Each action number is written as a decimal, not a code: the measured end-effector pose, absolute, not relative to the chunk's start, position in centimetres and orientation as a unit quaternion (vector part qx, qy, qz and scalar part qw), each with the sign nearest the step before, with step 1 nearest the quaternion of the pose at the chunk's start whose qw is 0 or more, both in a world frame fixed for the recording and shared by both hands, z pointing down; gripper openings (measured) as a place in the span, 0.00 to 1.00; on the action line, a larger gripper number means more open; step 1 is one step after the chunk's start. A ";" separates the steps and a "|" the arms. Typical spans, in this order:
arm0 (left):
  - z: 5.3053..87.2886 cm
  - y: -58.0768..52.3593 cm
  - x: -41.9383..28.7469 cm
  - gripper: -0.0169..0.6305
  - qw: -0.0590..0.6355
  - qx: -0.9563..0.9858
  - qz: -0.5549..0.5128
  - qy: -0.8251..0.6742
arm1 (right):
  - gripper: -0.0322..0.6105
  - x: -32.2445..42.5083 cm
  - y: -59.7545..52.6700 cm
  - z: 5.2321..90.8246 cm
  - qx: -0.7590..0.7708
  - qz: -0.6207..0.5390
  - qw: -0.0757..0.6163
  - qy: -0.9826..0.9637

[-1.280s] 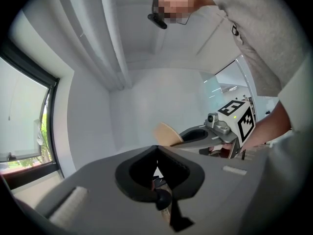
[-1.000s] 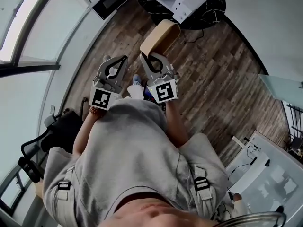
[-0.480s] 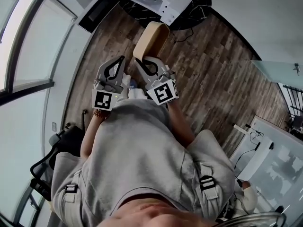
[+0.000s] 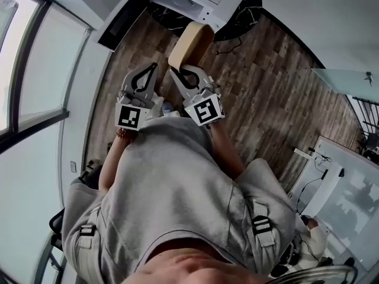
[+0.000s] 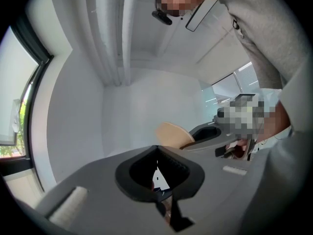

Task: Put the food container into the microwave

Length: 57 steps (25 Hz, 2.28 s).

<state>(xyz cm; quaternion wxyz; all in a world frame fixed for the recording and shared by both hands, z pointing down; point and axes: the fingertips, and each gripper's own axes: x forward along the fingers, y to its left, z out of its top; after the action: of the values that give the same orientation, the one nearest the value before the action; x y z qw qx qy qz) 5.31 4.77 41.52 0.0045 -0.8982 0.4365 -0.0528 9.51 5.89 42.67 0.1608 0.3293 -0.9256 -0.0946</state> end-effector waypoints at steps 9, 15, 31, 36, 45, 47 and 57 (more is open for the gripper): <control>40.0 -1.8 2.2 0.02 0.018 -0.911 0.001 0.412 | 0.10 5.4 0.2 42.2 0.334 -0.104 0.193 -0.917; 41.1 -6.1 -3.0 0.02 0.013 -0.906 0.015 0.422 | 0.10 1.8 -3.7 42.5 0.343 -0.110 0.206 -0.910; 43.8 -11.4 -6.1 0.02 0.021 -0.914 -0.010 0.405 | 0.10 0.8 -9.9 45.2 0.352 -0.129 0.261 -0.890; 43.1 -11.6 -5.9 0.02 0.064 -0.916 -0.020 0.396 | 0.10 1.8 -11.4 46.4 0.347 -0.126 0.275 -0.888; 44.5 -12.3 -5.7 0.02 0.052 -0.915 -0.035 0.397 | 0.10 1.6 -12.7 48.0 0.328 -0.114 0.278 -0.896; 44.8 -12.5 -5.6 0.02 0.044 -0.915 -0.040 0.399 | 0.10 1.6 -12.8 48.2 0.327 -0.113 0.280 -0.896; 45.9 -12.7 -2.3 0.02 0.038 -0.929 -0.051 0.365 | 0.10 1.5 -11.7 49.7 0.296 -0.098 0.291 -0.905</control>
<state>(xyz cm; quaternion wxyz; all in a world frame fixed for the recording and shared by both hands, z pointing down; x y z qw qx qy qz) -2.27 -12.66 45.88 0.0379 -0.9288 0.3650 -0.0511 1.46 -11.71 49.69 0.2905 0.2958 -0.9047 -0.0983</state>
